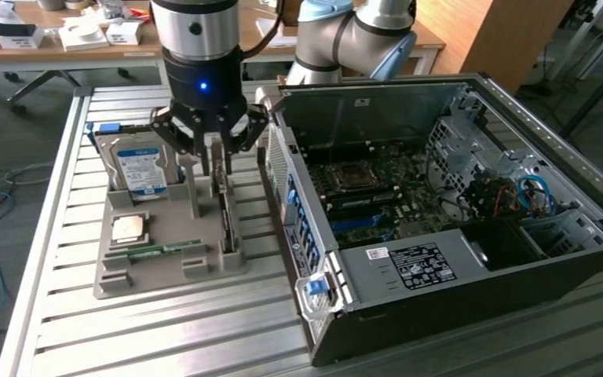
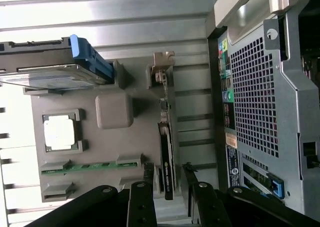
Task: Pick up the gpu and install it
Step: 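Pick up the gpu and move the gpu toward the slot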
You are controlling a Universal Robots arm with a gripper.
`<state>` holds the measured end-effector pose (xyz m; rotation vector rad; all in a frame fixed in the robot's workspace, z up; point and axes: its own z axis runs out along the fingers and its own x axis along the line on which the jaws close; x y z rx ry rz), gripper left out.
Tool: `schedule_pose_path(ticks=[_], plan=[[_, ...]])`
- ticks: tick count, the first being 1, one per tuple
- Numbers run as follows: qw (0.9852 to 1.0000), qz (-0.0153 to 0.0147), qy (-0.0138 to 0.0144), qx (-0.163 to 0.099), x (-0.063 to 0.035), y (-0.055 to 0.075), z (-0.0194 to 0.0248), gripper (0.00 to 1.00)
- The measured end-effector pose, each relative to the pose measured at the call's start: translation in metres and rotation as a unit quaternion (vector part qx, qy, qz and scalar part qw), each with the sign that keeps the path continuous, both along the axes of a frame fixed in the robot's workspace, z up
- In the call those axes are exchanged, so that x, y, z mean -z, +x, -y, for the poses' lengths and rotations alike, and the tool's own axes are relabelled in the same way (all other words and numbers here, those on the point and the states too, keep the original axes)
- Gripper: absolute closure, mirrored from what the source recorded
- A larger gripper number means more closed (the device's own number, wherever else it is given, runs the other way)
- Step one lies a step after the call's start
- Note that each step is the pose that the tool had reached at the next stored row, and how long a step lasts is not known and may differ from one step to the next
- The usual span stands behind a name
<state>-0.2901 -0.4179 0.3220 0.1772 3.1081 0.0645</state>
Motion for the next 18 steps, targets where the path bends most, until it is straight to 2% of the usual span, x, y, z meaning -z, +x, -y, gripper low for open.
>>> schedule_pose_path(ticks=[4, 13, 14, 18], plan=[[1.0, 0.0, 0.0, 0.0, 0.0059, 0.0, 0.0, 0.64], [1.0, 0.0, -0.0001, 0.0, 0.006, 0.0, 0.0, 0.63], [1.0, -0.0001, -0.0001, 0.0, 0.0059, 0.0, 0.0, 0.57], [1.0, -0.0001, 0.0001, 0.0, 0.0116, 0.0, 0.0, 0.57]])
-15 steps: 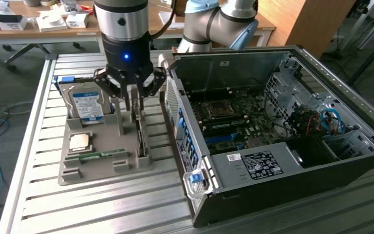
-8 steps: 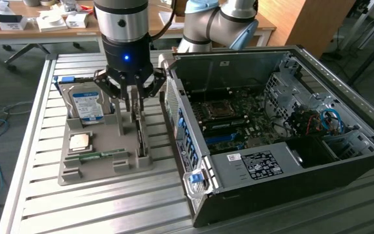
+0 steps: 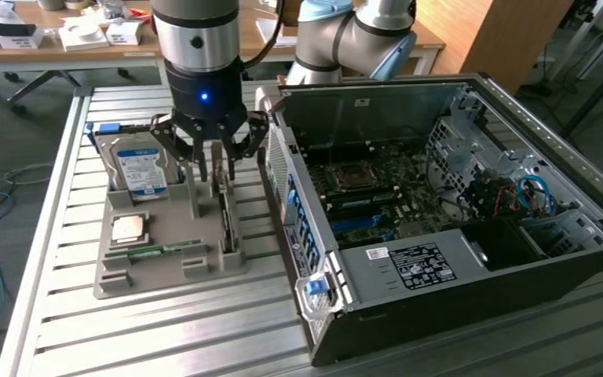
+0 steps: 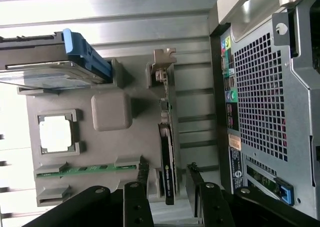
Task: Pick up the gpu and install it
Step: 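Pick up the gpu and move the gpu toward the slot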
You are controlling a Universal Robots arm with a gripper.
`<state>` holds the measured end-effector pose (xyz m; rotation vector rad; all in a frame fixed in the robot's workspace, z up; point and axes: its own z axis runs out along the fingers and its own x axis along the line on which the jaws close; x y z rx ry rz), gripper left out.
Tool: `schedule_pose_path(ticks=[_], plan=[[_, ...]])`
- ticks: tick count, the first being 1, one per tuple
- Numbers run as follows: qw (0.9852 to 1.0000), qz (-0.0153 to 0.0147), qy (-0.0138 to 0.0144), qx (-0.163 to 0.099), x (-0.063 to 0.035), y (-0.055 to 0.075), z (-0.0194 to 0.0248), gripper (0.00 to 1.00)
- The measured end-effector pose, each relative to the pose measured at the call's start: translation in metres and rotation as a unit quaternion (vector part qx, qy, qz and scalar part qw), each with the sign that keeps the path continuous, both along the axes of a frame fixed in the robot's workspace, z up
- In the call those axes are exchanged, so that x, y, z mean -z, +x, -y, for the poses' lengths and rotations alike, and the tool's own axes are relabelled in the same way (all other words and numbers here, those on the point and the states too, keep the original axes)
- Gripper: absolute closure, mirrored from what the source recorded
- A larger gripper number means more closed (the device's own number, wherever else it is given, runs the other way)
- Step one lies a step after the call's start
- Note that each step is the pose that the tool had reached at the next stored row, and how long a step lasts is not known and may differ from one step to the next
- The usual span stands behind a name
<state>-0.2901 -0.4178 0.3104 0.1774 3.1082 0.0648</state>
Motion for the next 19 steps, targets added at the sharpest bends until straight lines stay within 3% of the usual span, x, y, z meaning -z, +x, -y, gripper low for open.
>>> schedule_pose_path(ticks=[9, 19], plan=[[1.0, 0.0, 0.0001, 0.0, 0.0163, 0.0, 0.0, 0.57], [1.0, -0.0005, 0.0001, 0.0, 0.0218, 0.006, 0.0007, 0.57]])
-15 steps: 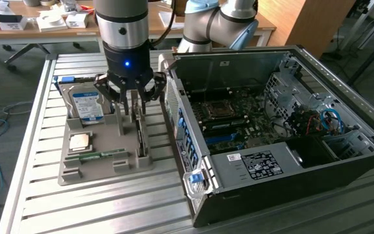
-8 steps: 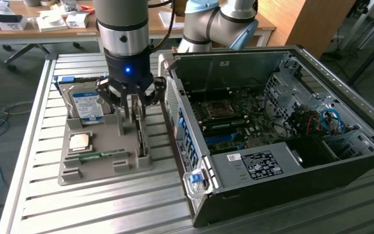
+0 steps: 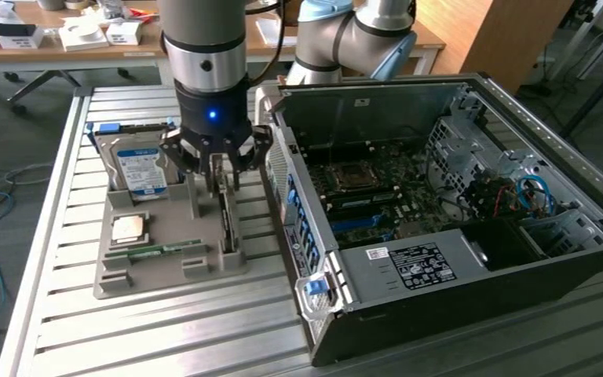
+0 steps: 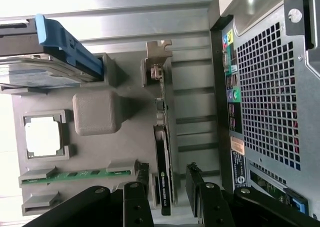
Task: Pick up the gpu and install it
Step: 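Pick up the gpu and move the gpu toward the slot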
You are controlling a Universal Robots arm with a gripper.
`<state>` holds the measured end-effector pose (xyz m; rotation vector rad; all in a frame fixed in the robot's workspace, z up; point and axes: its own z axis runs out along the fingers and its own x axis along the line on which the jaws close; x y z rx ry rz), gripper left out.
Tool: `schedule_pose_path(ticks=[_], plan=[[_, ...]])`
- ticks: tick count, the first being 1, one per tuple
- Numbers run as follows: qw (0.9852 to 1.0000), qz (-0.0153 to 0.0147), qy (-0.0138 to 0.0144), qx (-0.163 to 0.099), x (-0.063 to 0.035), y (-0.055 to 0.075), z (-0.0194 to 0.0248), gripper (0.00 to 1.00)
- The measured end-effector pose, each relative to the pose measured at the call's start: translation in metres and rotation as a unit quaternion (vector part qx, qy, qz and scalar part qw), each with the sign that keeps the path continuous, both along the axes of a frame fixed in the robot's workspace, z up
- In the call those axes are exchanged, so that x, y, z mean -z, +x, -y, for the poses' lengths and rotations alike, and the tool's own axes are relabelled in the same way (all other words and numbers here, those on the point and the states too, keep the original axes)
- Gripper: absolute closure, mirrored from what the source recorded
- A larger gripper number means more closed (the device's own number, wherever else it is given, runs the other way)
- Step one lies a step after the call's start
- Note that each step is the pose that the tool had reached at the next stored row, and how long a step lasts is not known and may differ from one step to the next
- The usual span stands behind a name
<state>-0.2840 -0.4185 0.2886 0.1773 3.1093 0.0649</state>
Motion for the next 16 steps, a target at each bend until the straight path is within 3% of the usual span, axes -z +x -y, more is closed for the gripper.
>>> schedule_pose_path(ticks=[16], plan=[[1.0, 0.0, 0.0, 0.0, 0.0269, 0.0, 0.0001, 0.57]])
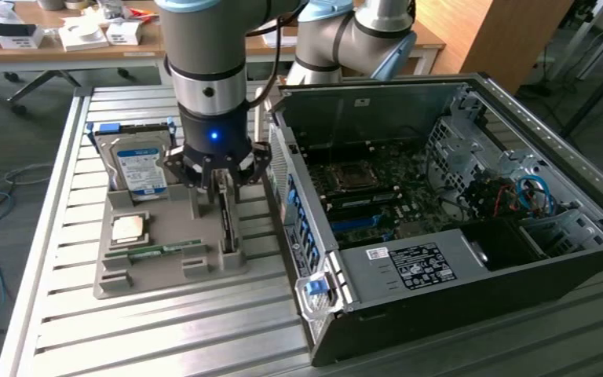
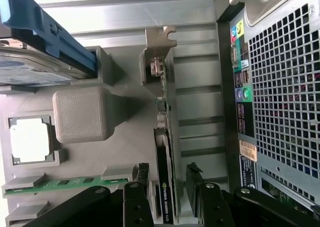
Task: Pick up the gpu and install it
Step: 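Pick up the gpu and move the gpu toward the slot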
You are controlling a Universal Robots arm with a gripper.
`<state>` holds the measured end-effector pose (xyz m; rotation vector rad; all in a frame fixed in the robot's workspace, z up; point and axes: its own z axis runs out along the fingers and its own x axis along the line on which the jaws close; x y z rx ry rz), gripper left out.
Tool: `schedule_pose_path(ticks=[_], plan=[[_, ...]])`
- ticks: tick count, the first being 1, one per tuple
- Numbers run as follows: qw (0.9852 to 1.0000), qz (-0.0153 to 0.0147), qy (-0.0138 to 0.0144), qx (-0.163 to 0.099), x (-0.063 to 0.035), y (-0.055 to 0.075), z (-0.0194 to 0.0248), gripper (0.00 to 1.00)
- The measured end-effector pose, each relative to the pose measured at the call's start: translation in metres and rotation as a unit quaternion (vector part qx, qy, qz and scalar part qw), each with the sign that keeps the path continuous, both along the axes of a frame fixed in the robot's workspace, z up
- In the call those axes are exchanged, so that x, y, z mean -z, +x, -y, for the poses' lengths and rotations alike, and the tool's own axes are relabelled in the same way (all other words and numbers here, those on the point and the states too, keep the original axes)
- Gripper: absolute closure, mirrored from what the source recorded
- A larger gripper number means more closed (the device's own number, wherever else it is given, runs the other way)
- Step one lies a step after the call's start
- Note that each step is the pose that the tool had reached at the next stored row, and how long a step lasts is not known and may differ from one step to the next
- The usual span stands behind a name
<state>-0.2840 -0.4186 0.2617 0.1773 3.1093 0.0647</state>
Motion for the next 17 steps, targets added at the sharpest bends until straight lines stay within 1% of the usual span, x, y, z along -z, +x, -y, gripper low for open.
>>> schedule_pose_path(ticks=[5, 11, 13, 17], plan=[[1.0, 0.0, 0.0, 0.0, 0.0056, 0.0, 0.0, 0.57], [1.0, 0.0001, 0.0001, 0.0, 0.0062, -0.0009, 0.0, 0.57], [1.0, 0.0, 0.0, -0.006, 0.0066, -0.0011, 0.0, 0.57], [0.9996, 0.0, 0.0, -0.027, 0.0072, -0.0012, 0.0, 0.57]])
